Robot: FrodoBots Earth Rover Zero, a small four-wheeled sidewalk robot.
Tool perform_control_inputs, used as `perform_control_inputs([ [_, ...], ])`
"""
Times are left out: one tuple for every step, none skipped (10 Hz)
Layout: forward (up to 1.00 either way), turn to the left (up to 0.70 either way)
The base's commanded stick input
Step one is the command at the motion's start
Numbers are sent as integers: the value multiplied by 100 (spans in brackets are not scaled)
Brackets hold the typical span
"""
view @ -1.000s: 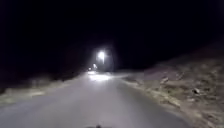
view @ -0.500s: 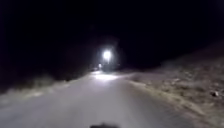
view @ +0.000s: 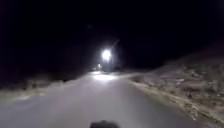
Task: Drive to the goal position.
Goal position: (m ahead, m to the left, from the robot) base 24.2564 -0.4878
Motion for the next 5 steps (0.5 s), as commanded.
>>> perform_control_inputs([
  [85, 13],
  [85, 34],
  [85, 18],
  [85, 0],
  [85, 0],
])
